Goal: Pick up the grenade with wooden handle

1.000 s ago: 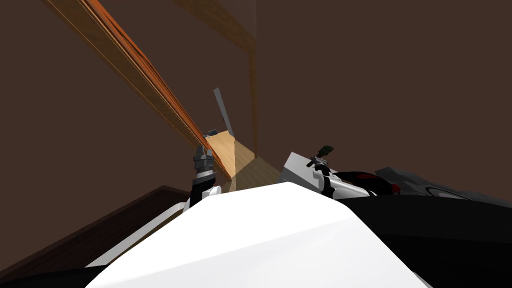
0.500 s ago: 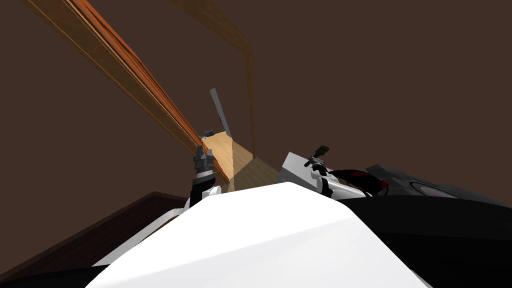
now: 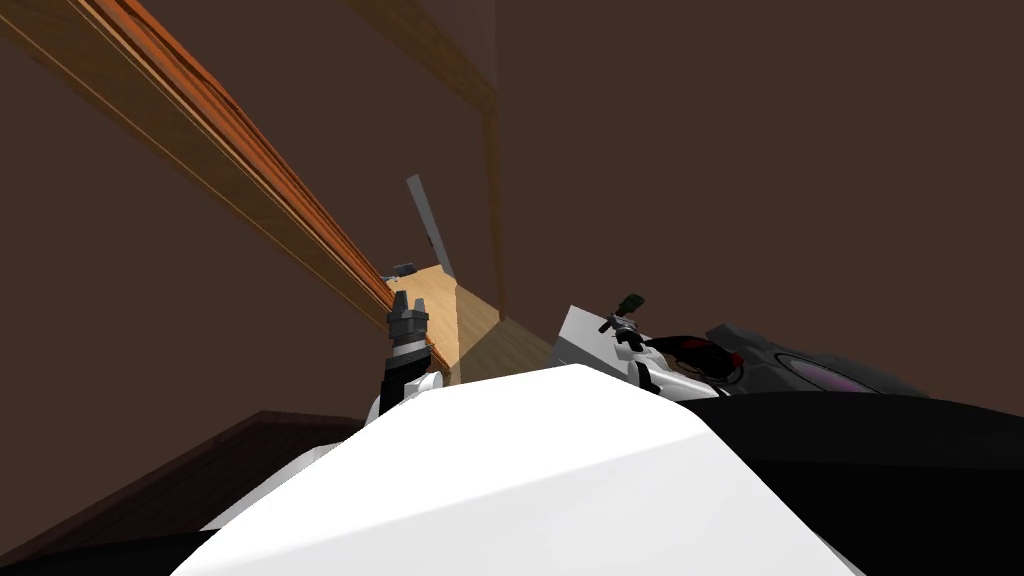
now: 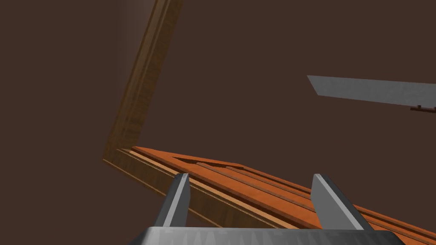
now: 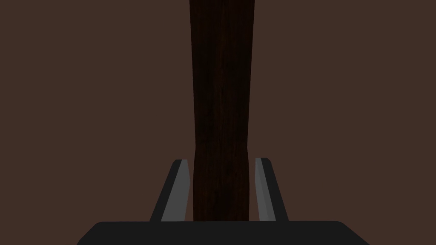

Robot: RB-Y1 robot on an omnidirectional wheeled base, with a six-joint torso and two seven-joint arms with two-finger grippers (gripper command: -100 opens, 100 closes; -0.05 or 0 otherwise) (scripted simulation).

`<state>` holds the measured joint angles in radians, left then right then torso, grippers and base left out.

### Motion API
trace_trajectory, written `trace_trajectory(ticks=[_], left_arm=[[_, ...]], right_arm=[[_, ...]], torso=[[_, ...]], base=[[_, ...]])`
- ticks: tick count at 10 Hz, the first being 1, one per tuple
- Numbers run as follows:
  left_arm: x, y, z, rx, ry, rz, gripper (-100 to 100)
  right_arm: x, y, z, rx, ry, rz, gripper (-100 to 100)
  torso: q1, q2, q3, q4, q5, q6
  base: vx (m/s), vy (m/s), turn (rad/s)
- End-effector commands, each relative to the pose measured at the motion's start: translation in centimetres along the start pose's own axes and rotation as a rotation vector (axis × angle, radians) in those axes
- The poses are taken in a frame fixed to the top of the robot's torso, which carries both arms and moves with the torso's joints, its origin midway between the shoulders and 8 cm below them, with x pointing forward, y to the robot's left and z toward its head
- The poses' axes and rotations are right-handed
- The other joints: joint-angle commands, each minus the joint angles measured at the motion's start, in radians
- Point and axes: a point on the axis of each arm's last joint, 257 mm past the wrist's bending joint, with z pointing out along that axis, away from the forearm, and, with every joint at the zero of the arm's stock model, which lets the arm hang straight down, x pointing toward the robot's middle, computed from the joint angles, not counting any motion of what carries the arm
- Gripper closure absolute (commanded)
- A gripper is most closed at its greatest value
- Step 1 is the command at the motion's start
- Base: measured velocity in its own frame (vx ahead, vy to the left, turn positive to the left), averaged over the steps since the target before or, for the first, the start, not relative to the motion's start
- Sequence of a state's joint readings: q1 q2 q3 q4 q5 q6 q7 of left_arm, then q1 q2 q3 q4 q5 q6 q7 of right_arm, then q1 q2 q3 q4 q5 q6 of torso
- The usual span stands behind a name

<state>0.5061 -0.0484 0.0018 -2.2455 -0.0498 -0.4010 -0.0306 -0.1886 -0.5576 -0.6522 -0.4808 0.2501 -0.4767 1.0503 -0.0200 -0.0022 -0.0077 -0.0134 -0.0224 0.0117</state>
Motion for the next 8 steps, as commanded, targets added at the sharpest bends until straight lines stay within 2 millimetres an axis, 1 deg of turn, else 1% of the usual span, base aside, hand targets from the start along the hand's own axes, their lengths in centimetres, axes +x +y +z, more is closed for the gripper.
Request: trace_trajectory(ticks=[1, 2, 3, 4, 5, 6, 7, 8], left_arm=[[0.0, 0.0, 0.0, 0.0, 0.0, 0.0, 0], [0.0, 0.0, 0.0, 0.0, 0.0, 0.0, 0], [0.0, 0.0, 0.0, 0.0, 0.0, 0.0, 0], [0.0, 0.0, 0.0, 0.0, 0.0, 0.0, 0], [0.0, 0.0, 0.0, 0.0, 0.0, 0.0, 0], [0.0, 0.0, 0.0, 0.0, 0.0, 0.0, 0], [0.0, 0.0, 0.0, 0.0, 0.0, 0.0, 0], [0.0, 0.0, 0.0, 0.0, 0.0, 0.0, 0]], right_arm=[[0.9, 0.3, -0.6, -0.004, 0.014, -0.004, 100], [0.4, 0.4, -0.5, -0.007, 0.004, -0.005, 100], [-1.1, 0.8, 0.0, -0.017, -0.028, -0.008, 100], [1.5, 2.6, -1.0, -0.046, 0.023, -0.013, 100], [0.3, 3.0, -0.7, -0.054, -0.003, -0.015, 100], [-0.9, 3.3, -0.4, -0.061, -0.026, -0.018, 100], [2.5, 4.9, -1.7, -0.082, 0.039, -0.019, 100], [3.0, 4.7, -1.9, -0.079, 0.05, -0.018, 100]], torso=[[0.0, 0.0, 0.0, 0.0, 0.0, 0.0], [-0.002, -0.001, -0.001, -0.001, -0.002, -0.001], [-0.002, -0.001, -0.001, -0.001, -0.002, -0.002], [-0.002, -0.001, -0.001, 0.0, -0.001, -0.002], [-0.004, -0.002, -0.002, -0.002, -0.002, 0.001], [-0.004, -0.003, -0.002, -0.001, -0.001, -0.001], [-0.002, -0.003, -0.002, 0.0, -0.001, -0.003], [-0.005, -0.004, -0.004, -0.004, -0.004, 0.001]], base=[[0.025, -0.012, -0.025], [0.0, 0.001, 0.01], [-0.008, 0.004, 0.009], [0.039, -0.026, -0.247], [0.052, -0.025, -0.179], [0.03, -0.013, 0.001], [0.064, -0.04, -0.19], [0.066, -0.021, -0.15]])
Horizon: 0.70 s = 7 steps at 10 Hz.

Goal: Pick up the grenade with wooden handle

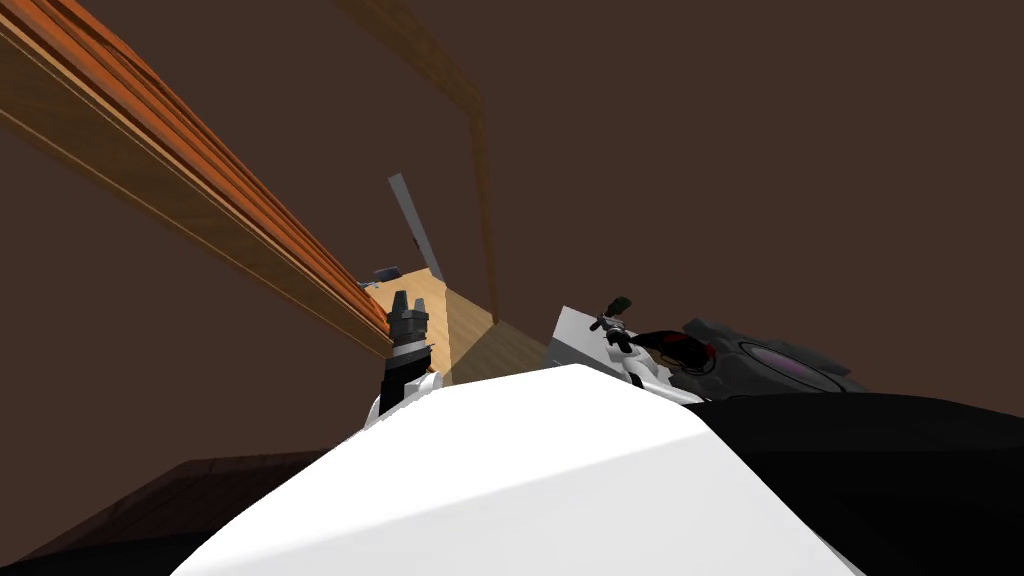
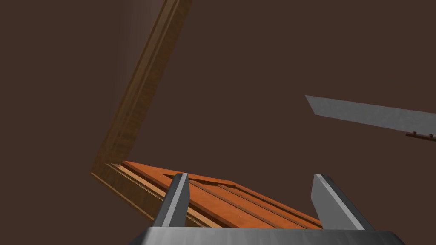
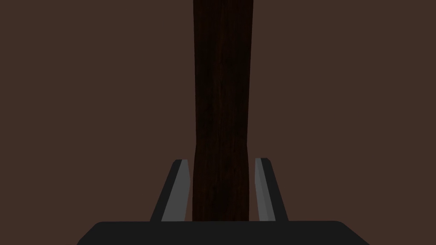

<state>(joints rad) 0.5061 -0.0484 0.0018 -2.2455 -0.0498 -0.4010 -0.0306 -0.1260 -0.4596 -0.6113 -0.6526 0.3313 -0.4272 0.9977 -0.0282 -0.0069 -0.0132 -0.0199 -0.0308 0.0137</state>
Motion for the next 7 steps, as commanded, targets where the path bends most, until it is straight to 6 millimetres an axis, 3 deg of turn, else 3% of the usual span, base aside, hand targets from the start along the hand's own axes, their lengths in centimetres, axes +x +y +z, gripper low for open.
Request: trace_trajectory(ticks=[1, 4, 5, 7], left_arm=[[0.0, 0.0, 0.0, 0.0, 0.0, 0.0, 0], [0.0, 0.0, 0.0, 0.0, 0.0, 0.0, 0], [0.0, 0.0, 0.0, 0.0, 0.0, 0.0, 0], [0.0, 0.0, 0.0, 0.0, 0.0, 0.0, 0]], right_arm=[[0.3, 0.1, -0.3, 0.001, 0.015, 0.001, 100], [-2.2, 0.8, 0.3, -0.014, -0.037, -0.006, 100], [0.9, 2.4, -0.9, -0.034, 0.025, -0.003, 100], [0.5, 2.6, -0.7, -0.036, 0.016, -0.004, 100]], torso=[[0.0, 0.0, 0.0, 0.0, 0.0, 0.0], [-0.002, 0.001, 0.001, 0.001, 0.0, -0.002], [-0.002, 0.001, 0.001, 0.001, 0.0, -0.001], [-0.004, -0.002, -0.001, -0.001, -0.001, 0.0]], base=[[0.02, 0.005, -0.019], [-0.006, 0.002, 0.01], [0.046, -0.023, -0.259], [0.045, -0.013, -0.089]])
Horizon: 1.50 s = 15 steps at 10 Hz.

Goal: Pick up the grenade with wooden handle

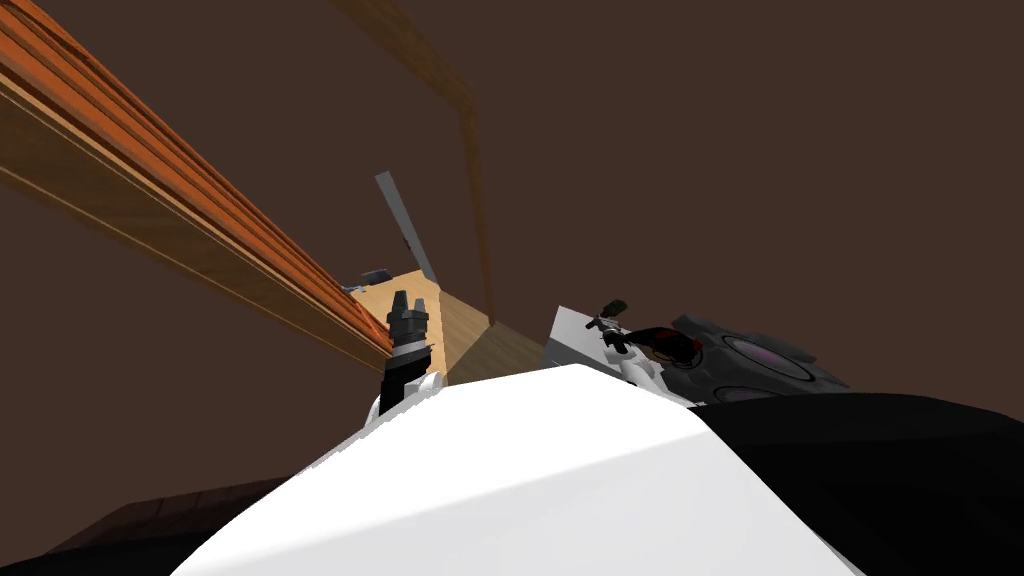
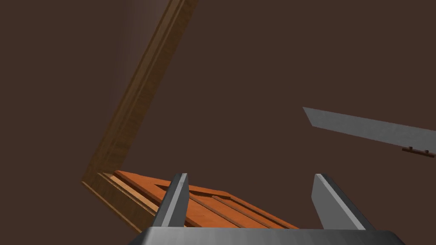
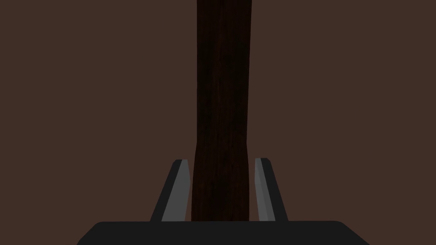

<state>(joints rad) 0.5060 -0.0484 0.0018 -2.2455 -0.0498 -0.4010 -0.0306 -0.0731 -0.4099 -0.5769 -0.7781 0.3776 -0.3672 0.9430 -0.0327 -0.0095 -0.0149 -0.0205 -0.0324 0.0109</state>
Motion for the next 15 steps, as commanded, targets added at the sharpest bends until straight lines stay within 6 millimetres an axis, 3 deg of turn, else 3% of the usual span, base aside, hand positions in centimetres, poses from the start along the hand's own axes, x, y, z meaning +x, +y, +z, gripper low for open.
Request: trace_trajectory(ticks=[1, 2, 3, 4, 5, 6, 8, 9, 11, 12, 14, 15], left_arm=[[0.0, 0.0, 0.0, 0.0, 0.0, 0.0, 0], [0.0, 0.0, 0.0, 0.0, 0.0, 0.0, 0], [0.0, 0.0, 0.0, 0.0, 0.0, 0.0, 0], [0.0, 0.0, 0.0, 0.0, 0.0, 0.0, 0], [0.0, 0.0, 0.0, 0.0, 0.0, 0.0, 0], [0.0, 0.0, 0.0, 0.0, 0.0, 0.0, 0], [0.0, 0.0, 0.0, 0.0, 0.0, 0.0, 0], [0.0, 0.0, 0.0, 0.0, 0.0, 0.0, 0], [0.0, 0.0, 0.0, 0.0, 0.0, 0.0, 0], [0.0, 0.0, 0.0, 0.0, 0.0, 0.0, 0], [0.0, 0.0, 0.0, 0.0, 0.0, 0.0, 0], [0.0, 0.0, 0.0, 0.0, 0.0, 0.0, 0]], right_arm=[[-1.9, 0.8, 0.5, -0.012, -0.037, -0.006, 100], [-3.1, 1.1, 0.7, -0.018, -0.06, -0.009, 100], [-0.5, 2.9, -0.3, -0.038, -0.011, -0.005, 100], [-2.6, 3.4, 0.0, -0.049, -0.052, -0.01, 100], [-3.1, 3.5, 0.1, -0.052, -0.062, -0.011, 100], [-0.7, 5.3, -1.0, -0.069, -0.016, -0.005, 100], [-3.3, 5.9, -0.6, -0.082, -0.066, -0.01, 100], [-0.5, 7.5, -1.8, -0.093, -0.012, -0.001, 100], [-3.7, 8.3, -1.4, -0.108, -0.074, -0.006, 100], [-2.1, 10.0, -2.5, -0.121, -0.042, 0.003, 100], [-4.2, 10.5, -2.4, -0.13, -0.085, 0.0, 100], [-3.6, 10.2, -2.4, -0.126, -0.071, 0.0, 100]], torso=[[0.0, 0.0, 0.0, 0.0, 0.0, 0.0], [0.001, 0.0, 0.0, 0.001, 0.001, -0.001], [0.001, 0.001, 0.001, 0.001, 0.001, 0.0], [0.0, 0.0, 0.0, -0.001, 0.0, 0.003], [0.001, -0.001, 0.0, 0.0, 0.001, 0.001], [0.002, -0.001, 0.0, 0.001, 0.002, 0.0], [0.001, -0.002, -0.001, 0.001, 0.002, 0.002], [0.002, 0.0, 0.001, 0.001, 0.003, 0.0], [0.002, -0.001, 0.0, 0.001, 0.003, 0.002], [0.003, 0.001, 0.002, 0.003, 0.004, 0.0], [0.003, 0.0, 0.001, 0.002, 0.003, 0.001], [0.003, 0.002, 0.002, 0.003, 0.004, 0.001]], base=[[0.001, -0.004, 0.043], [-0.002, -0.003, 0.02], [0.046, -0.022, -0.251], [0.053, -0.006, -0.18], [0.029, -0.003, 0.005], [0.059, -0.033, -0.225], [0.042, -0.011, -0.077], [0.063, -0.025, -0.224], [0.04, -0.007, -0.079], [0.055, -0.009, -0.228], [0.038, -0.004, -0.069], [0.009, -0.004, 0.011]])
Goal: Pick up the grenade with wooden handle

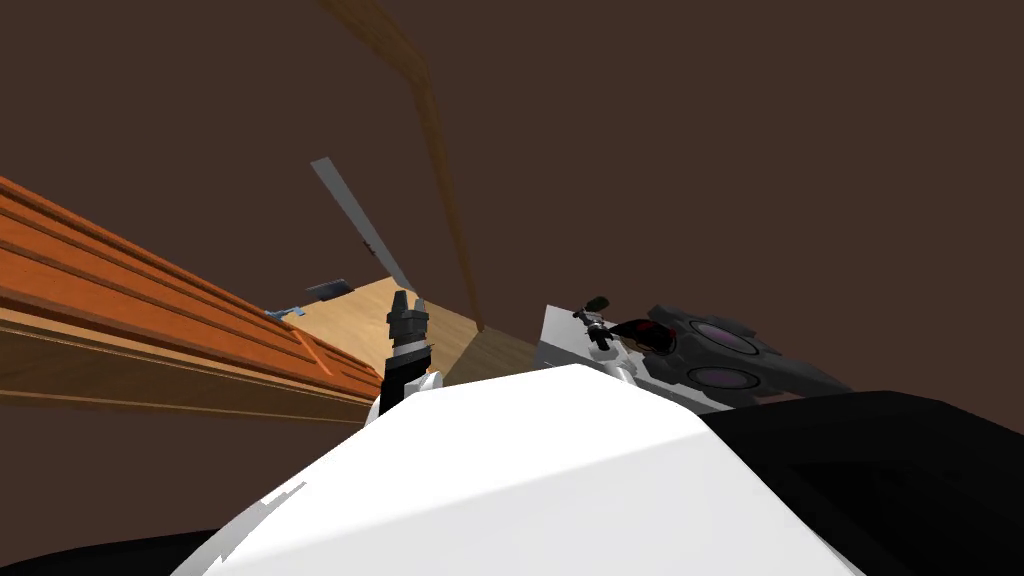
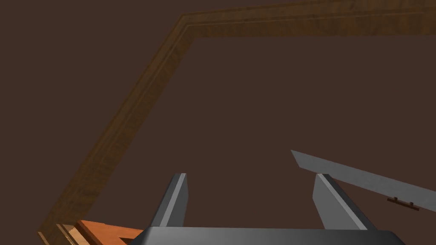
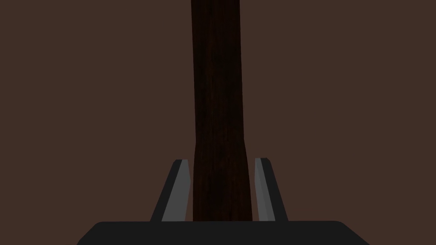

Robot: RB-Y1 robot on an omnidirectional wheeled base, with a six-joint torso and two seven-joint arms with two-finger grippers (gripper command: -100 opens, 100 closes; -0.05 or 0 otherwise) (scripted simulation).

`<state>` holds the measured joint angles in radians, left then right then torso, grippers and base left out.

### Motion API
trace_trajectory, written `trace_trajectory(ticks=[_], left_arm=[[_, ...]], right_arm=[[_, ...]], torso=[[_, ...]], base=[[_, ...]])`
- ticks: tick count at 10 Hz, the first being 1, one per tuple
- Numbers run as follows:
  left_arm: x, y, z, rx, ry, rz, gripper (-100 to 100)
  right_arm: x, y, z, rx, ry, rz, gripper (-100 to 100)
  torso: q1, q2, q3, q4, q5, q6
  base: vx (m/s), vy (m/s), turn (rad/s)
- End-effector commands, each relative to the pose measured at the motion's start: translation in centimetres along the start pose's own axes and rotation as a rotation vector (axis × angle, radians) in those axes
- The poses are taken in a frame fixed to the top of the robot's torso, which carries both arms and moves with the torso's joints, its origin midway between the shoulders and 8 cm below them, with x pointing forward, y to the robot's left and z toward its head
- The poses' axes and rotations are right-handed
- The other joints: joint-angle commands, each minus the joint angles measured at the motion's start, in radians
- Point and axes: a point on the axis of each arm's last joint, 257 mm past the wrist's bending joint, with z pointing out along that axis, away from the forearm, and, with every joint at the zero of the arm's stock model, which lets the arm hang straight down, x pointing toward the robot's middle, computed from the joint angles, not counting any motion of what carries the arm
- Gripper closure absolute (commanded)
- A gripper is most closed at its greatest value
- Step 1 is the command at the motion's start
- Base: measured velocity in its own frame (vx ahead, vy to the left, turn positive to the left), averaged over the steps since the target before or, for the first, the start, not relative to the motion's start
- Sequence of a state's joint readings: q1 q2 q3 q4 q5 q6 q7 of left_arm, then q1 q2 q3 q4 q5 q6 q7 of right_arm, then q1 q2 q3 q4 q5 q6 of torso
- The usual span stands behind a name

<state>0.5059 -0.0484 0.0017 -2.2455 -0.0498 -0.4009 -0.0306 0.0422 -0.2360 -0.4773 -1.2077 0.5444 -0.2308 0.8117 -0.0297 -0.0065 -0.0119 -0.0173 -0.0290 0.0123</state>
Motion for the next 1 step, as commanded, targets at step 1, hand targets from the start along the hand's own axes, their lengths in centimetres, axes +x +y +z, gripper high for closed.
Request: trace_trajectory(ticks=[1], left_arm=[[0.0, 0.0, 0.0, 0.0, 0.0, 0.0, 0]], right_arm=[[0.0, 0.0, 0.0, 0.0, 0.0, 0.0, 0]], torso=[[0.0, 0.0, 0.0, 0.0, 0.0, 0.0]], base=[[0.0, 0.0, 0.0]])
